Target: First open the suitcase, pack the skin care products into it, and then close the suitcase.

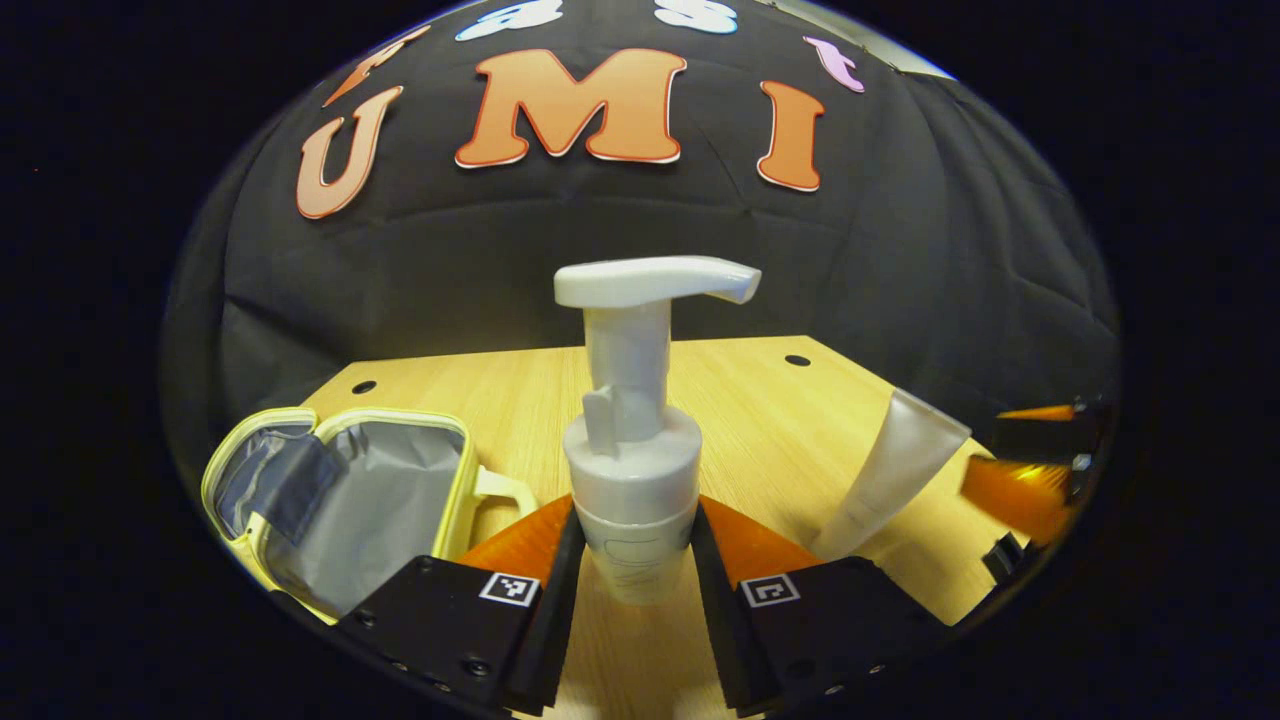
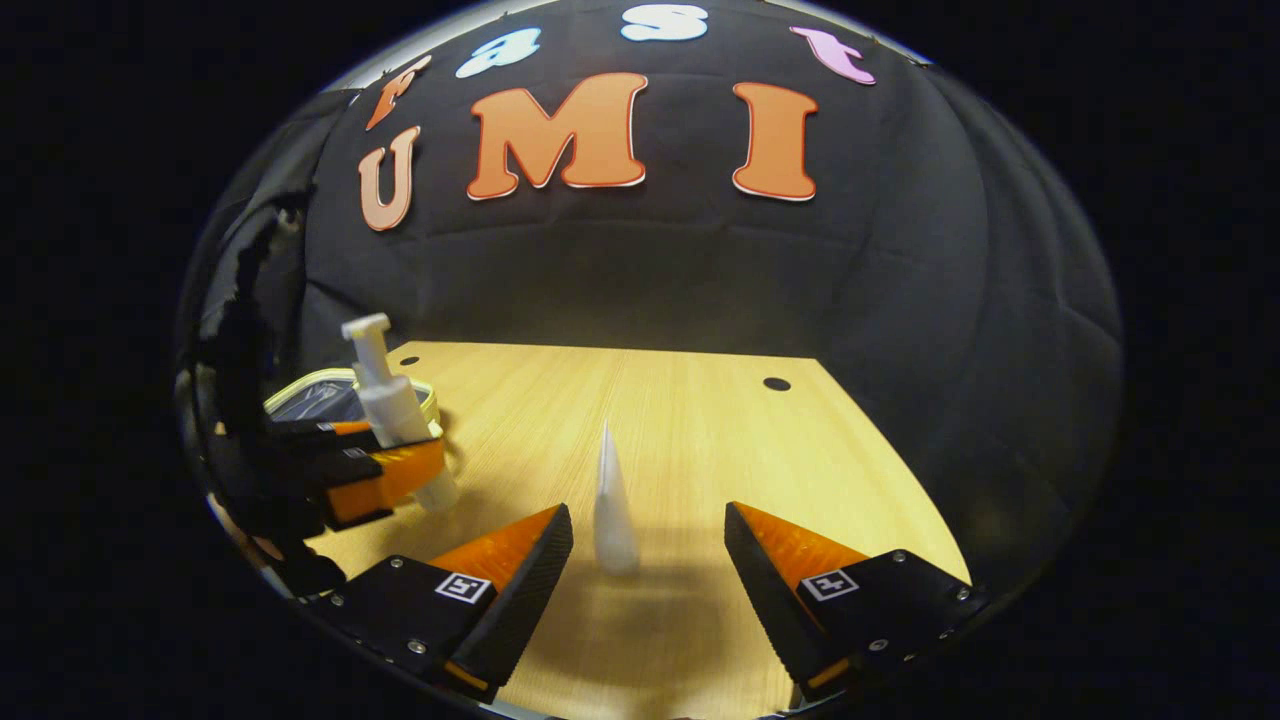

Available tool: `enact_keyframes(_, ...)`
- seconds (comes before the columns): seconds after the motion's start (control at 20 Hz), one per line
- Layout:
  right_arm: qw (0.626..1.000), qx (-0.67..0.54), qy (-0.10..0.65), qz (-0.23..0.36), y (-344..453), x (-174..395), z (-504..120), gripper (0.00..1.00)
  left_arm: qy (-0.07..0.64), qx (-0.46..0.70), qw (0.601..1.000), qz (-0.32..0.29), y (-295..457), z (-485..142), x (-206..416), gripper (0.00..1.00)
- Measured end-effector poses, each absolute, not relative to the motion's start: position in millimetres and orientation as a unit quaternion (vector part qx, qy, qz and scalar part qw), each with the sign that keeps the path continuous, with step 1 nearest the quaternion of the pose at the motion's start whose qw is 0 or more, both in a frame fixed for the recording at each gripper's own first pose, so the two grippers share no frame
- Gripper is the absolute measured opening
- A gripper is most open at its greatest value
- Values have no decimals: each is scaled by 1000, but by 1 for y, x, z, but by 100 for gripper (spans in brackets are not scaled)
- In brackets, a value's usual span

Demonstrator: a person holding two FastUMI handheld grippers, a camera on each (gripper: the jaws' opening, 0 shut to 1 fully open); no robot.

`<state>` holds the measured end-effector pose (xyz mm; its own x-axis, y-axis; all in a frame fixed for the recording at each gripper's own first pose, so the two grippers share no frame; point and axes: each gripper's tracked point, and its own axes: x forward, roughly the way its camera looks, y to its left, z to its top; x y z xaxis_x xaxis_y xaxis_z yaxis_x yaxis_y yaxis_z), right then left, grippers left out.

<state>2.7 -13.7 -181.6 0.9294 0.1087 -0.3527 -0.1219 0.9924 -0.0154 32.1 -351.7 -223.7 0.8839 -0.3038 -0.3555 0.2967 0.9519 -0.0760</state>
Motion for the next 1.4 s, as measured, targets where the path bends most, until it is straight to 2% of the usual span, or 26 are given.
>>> enact_keyframes(0.25,974,-11,216,70,-1,22,-212,97,175,-5,975,-133,-298,-187,13,58)
enact_keyframes(0.55,962,-13,263,75,10,44,-256,95,180,-2,980,-88,-236,-177,0,58)
enact_keyframes(0.75,957,-16,278,80,18,49,-272,78,189,-4,980,-63,-213,-180,-3,58)
enact_keyframes(0.95,958,-16,275,76,15,55,-273,50,192,-14,980,-57,-195,-181,-5,58)
enact_keyframes(1.25,957,10,283,59,22,51,-248,41,215,-16,974,-71,-157,-165,5,59)
enact_keyframes(1.3,958,11,280,59,29,49,-238,36,217,-10,973,-74,-149,-159,8,59)
enact_keyframes(1.35,959,17,276,62,39,48,-228,41,221,0,972,-81,-143,-154,11,58)
enact_keyframes(1.4,959,23,275,67,49,46,-218,41,235,13,968,-87,-136,-151,12,59)
